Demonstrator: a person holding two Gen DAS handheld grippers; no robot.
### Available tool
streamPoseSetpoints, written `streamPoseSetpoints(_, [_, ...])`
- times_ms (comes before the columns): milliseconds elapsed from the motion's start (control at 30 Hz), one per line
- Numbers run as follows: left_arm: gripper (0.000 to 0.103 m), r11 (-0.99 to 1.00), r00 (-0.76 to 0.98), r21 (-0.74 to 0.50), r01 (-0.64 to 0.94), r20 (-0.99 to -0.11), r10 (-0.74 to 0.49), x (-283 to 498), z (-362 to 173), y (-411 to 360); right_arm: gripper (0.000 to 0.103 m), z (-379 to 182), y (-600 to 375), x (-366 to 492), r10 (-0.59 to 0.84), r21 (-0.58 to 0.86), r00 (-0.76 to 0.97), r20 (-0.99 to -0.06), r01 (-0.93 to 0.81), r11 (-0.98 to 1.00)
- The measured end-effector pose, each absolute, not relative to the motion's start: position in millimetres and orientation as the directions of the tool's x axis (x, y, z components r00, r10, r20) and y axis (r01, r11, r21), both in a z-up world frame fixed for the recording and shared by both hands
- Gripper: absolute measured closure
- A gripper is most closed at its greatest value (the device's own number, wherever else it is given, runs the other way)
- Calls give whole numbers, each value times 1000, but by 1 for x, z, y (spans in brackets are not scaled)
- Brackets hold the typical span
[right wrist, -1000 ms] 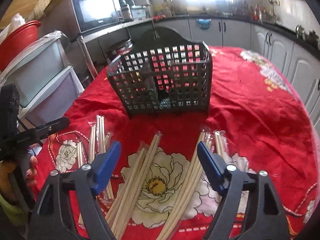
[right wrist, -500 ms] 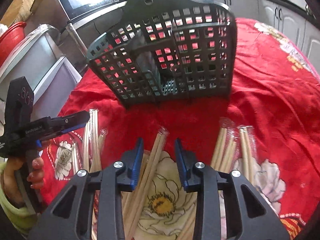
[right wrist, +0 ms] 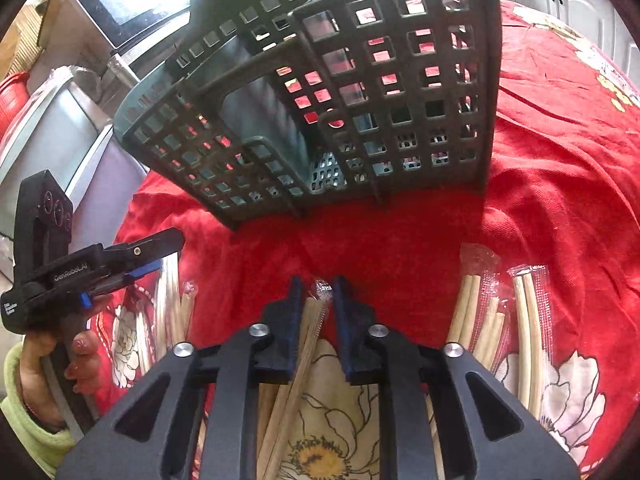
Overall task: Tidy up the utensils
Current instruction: 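Close the right gripper on a wrapped chopstick bundle while the left gripper grasps another bundle, then lift both held chopstick bundles and carry them above the grey mesh basket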
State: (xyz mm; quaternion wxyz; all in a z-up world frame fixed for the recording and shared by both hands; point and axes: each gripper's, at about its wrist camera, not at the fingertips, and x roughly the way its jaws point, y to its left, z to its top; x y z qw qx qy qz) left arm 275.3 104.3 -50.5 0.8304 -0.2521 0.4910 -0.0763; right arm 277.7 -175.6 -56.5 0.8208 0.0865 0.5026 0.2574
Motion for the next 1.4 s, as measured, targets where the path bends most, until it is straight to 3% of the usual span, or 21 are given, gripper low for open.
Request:
streamPoseSetpoints(67, [66,867,506,-483,-119,-781,-366,277,-50,103,92,-57,-180,278,518,413,364,-775,-329,849])
streamPoseSetpoints(300, [93,892,506,-440,-98,-794,-336,281,-51,99,95,-38,-194,271,546,420,405,-734,-361,833])
streamPoseSetpoints(533, [96,896,577,-443,15,-728,-370,265,-27,87,95,-13,-212,256,575,425,458,-678,-393,815])
streamPoseSetpoints(967, [100,880,725,-431,197,-541,-427,224,67,60,96,54,-232,212,597,369,598,-535,-470,802])
streamPoseSetpoints(1400, [100,873,776,-387,297,-435,-457,216,122,35,96,115,-246,191,601,275,696,-394,-535,799])
